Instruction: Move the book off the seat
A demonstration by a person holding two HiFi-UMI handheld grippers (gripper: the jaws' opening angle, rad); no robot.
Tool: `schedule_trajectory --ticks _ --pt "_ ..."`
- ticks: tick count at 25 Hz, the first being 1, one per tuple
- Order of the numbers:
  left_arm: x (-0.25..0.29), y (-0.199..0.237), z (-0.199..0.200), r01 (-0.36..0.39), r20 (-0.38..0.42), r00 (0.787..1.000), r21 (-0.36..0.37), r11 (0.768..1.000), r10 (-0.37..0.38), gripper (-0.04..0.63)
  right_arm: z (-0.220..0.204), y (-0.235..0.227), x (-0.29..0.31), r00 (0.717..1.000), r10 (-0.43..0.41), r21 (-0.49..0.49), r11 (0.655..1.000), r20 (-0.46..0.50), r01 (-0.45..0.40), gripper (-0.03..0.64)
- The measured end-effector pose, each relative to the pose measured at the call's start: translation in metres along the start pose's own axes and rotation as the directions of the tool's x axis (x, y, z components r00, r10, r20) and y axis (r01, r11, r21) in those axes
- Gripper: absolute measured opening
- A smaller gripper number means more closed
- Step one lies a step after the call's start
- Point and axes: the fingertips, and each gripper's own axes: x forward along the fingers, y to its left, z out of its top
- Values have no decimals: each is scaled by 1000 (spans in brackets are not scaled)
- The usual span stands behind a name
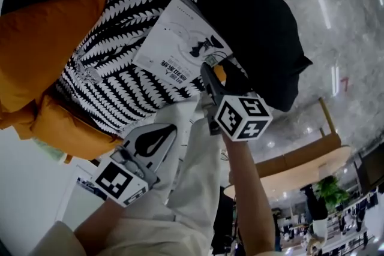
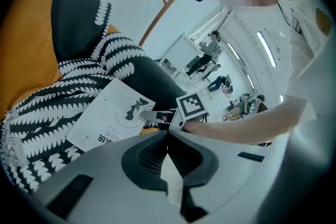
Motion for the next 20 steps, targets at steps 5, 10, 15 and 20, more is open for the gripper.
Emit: schedule_trajectory --ticks 5,10,15,20 --pt "-6 -3 13 -10 -4 1000 6 1000 10 5 12 6 13 1000 29 1 1000 -7 -29 239" --pt "-9 -4 10 -7 4 1000 12 1000 7 5 21 12 20 1000 10 -120 993 -15 -12 107" --pt "-4 -9 7 5 9 1000 2 1000 -5 5 21 21 20 998 70 -39 997 -5 -70 62" --pt "5 -14 7 29 7 1000 16 999 -29 5 16 27 16 996 90 -25 996 -9 -90 48"
